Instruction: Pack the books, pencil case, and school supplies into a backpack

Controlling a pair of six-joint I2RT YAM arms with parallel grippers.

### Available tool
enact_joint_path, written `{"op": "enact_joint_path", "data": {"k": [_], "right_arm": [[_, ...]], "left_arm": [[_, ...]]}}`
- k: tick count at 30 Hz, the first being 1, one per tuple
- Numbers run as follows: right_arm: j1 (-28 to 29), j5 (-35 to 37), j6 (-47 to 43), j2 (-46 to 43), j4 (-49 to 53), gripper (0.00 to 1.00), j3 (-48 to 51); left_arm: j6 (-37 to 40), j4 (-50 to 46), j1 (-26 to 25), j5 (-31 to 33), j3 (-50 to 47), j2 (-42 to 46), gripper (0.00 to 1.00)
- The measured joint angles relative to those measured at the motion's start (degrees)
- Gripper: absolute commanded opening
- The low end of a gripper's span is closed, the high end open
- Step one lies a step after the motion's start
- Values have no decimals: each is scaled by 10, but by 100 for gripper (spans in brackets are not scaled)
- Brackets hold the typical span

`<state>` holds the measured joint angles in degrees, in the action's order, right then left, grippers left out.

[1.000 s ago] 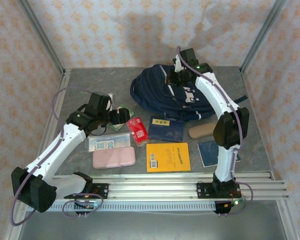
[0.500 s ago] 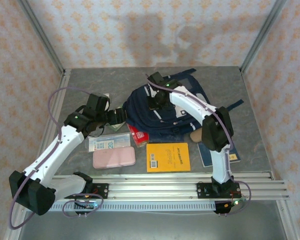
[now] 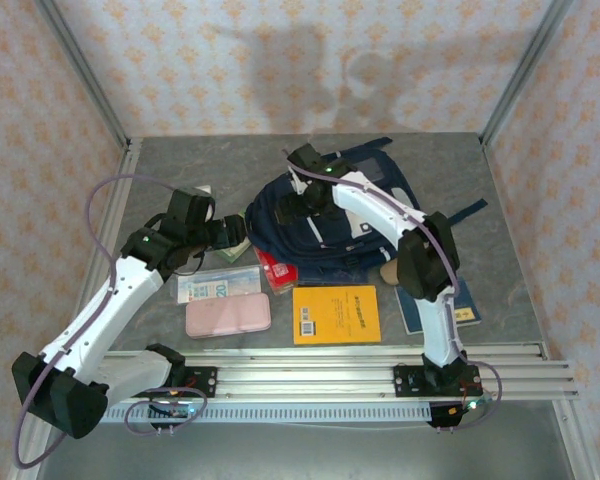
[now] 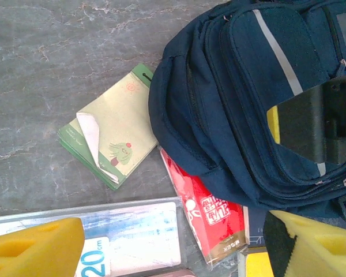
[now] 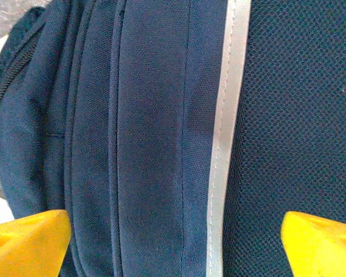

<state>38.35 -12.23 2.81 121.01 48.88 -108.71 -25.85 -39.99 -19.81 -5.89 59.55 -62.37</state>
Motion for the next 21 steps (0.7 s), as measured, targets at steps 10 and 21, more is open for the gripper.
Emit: {"op": "enact_joint_path", "data": {"k": [10, 21], "right_arm": [[17, 59, -11, 54, 8, 46, -2], [10, 39, 0, 14, -30, 0, 35]], "left_arm": [[0, -2, 1, 4, 0, 0, 82], [0, -3, 1, 2, 0, 0, 83]]}}
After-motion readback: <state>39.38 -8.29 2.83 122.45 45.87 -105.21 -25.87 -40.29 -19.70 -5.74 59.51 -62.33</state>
